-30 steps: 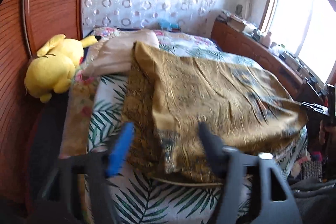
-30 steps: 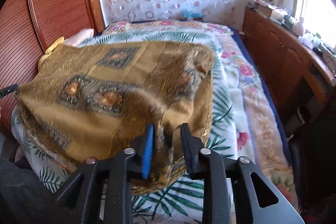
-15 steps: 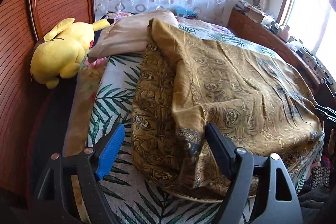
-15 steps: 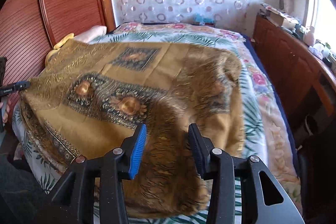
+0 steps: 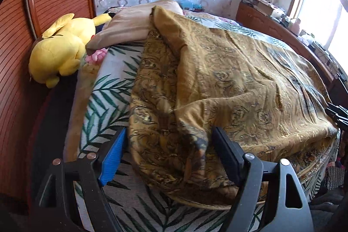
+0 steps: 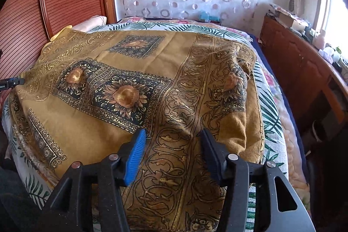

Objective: Fold small clothes

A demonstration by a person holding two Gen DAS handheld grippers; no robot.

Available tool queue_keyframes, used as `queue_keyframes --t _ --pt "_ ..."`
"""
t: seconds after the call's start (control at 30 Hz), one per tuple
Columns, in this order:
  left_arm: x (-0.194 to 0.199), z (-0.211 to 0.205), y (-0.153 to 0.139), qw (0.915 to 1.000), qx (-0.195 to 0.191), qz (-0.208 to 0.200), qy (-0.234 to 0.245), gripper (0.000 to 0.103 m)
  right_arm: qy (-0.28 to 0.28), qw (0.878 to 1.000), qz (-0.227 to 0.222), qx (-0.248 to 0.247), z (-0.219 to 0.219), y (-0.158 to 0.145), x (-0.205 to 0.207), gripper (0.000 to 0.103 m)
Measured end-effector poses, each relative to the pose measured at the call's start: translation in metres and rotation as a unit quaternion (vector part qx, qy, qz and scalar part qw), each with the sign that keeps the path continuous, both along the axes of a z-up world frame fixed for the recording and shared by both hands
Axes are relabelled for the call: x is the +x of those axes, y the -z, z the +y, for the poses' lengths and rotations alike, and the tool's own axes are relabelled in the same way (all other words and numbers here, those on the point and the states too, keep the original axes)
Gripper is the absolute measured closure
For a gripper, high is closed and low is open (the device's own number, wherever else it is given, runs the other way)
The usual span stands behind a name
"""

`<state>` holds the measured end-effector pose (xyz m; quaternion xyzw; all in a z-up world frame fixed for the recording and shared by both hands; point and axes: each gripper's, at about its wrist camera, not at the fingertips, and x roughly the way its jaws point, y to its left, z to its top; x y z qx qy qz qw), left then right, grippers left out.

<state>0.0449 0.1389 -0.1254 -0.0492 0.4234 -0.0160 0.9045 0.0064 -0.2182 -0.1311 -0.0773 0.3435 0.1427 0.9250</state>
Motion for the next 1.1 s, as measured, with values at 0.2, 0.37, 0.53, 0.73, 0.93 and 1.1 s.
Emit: queue_keyframes --t 0.2,0.37,0.53,0.73,0.93,1.1 --pt "0.001 -0.009 -0.005 0.9991 -0.014 -0.001 0.039 0.083 -0.004 1.000 -0.008 0.004 -0.005 0.001 -0.009 0.042" --pt "0.002 -0.018 -0.029 0.9969 -0.039 -0.037 0.058 0.092 -0.005 1.000 -0.009 0.007 -0.008 0.000 -0.012 0.042" --pt "0.018 -0.055 -0.076 0.9890 -0.063 -0.087 0.102 0.093 0.001 0.999 0.005 0.033 -0.017 -0.008 -0.013 0.042" --pt "0.058 -0.142 -0.122 0.9672 -0.084 -0.128 0.203 0.093 0.016 0.999 -0.002 0.041 -0.030 -0.023 -0.020 0.042" --pt "0.078 -0.233 -0.143 0.9416 -0.105 -0.124 0.295 0.093 0.028 0.999 -0.015 0.043 -0.044 -0.033 -0.032 0.042" --pt "0.076 -0.299 -0.149 0.9199 -0.099 -0.109 0.364 0.093 0.041 0.998 -0.020 0.053 -0.059 -0.039 -0.041 0.042"
